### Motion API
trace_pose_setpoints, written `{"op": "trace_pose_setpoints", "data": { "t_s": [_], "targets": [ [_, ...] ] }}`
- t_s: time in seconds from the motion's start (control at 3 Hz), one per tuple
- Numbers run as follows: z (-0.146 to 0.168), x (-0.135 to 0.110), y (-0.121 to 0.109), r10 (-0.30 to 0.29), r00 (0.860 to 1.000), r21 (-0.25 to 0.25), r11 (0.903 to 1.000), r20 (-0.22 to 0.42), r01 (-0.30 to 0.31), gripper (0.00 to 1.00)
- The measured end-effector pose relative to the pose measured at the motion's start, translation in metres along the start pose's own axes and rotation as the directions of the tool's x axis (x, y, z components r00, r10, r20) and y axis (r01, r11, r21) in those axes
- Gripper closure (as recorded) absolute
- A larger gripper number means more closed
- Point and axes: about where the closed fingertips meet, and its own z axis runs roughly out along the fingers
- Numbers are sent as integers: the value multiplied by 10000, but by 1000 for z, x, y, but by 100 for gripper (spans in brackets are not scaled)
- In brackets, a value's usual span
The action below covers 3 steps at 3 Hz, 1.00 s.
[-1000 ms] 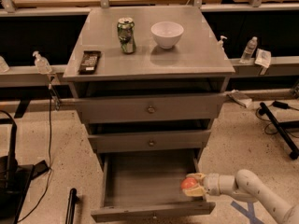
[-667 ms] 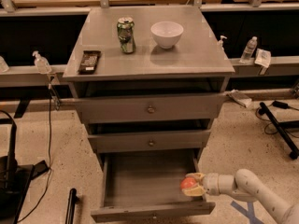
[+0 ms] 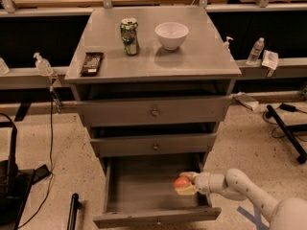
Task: Place apple into bottom drawer
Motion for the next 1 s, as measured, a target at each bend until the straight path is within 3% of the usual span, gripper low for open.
{"op": "trace_pose_setpoints", "data": {
  "t_s": [0.67,1.0],
  "targets": [
    [50,27,-15,-123,9977,-138,9998,-667,114,100],
    [61,35,-18,-110,9964,-251,9996,-839,89,100]
  ]
}}
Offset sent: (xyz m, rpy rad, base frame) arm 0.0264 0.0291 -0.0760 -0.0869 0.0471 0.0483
